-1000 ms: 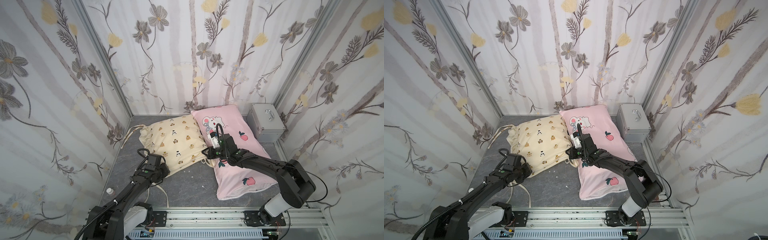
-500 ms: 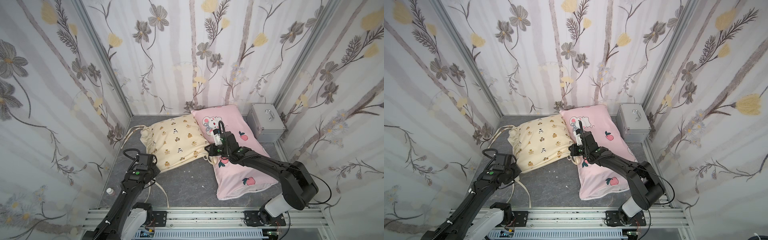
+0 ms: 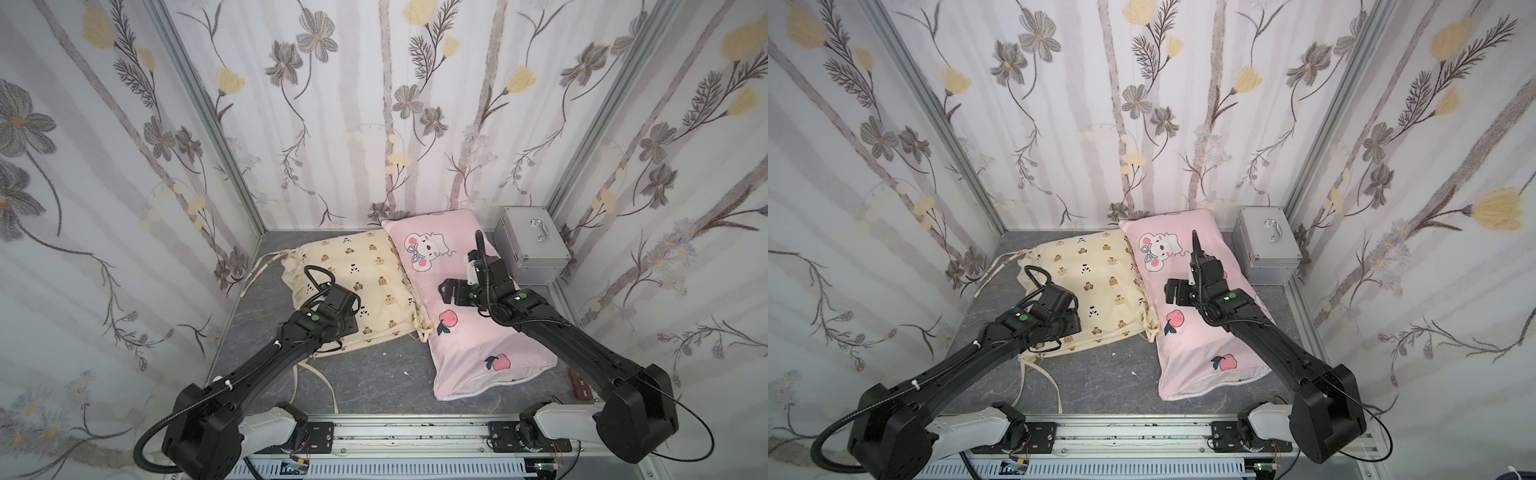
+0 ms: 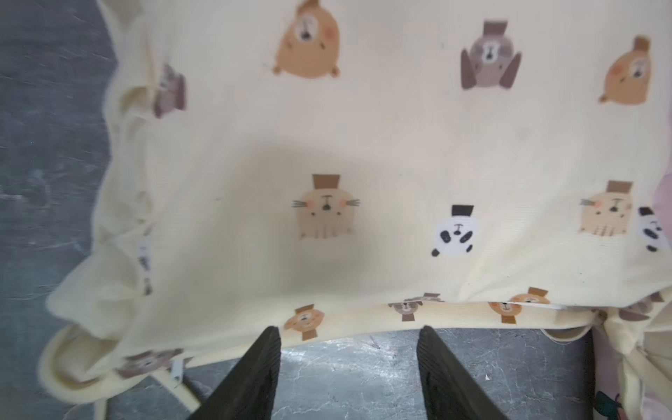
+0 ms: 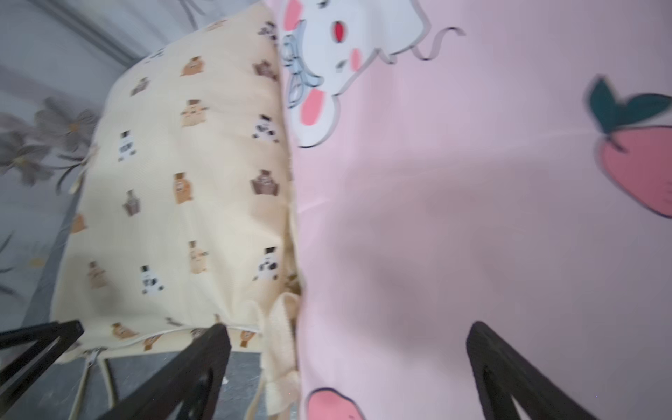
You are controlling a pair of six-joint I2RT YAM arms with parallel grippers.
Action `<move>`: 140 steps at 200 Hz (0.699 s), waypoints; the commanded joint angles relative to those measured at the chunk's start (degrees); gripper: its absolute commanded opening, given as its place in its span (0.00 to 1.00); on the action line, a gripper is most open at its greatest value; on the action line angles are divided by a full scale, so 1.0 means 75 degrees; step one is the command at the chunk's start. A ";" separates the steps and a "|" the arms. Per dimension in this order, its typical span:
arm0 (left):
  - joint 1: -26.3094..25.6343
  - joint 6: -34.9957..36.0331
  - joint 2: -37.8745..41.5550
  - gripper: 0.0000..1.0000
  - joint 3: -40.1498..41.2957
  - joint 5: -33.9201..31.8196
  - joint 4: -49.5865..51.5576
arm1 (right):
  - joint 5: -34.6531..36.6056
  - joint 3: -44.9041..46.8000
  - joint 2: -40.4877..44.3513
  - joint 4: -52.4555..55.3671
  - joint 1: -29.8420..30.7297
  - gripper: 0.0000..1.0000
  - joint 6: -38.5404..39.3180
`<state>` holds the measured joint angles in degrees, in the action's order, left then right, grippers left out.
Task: Zip up pillowcases
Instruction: Place the pillowcase at the center of the board, then adjust the pillowcase at the center of the board, then move the pillowcase to the corner of the board.
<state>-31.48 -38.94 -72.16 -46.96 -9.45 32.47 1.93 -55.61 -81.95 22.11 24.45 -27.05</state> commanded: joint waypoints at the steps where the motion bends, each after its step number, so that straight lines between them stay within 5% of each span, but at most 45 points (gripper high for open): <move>1: 0.0065 0.0030 -0.0650 0.61 0.0305 0.0084 -0.1043 | 0.0942 0.0583 0.0444 0.1066 -0.0811 1.00 -0.0573; 42: 0.2163 0.0978 -0.0677 0.70 0.0581 0.0095 -0.0477 | 0.0362 0.1393 -0.0037 0.0427 -0.0996 1.00 -0.0581; 78: 0.2741 0.1589 0.0626 0.74 -0.0205 -0.0254 0.0341 | -0.0335 0.1324 -0.1038 -0.0760 0.0260 1.00 -0.0976; 109: 0.2309 0.1360 0.1256 0.75 -0.0968 0.0350 0.1014 | -0.1662 0.0244 -0.2216 -0.1866 0.1376 1.00 -0.1300; 140: 0.0370 0.0402 0.1020 0.72 -0.1090 0.0618 0.0130 | -0.1987 -0.0994 -0.2399 -0.1168 0.2017 1.00 -0.0767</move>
<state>-21.23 -30.35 -62.04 -54.78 -7.64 36.64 2.55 -58.74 -99.90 16.03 37.15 -35.22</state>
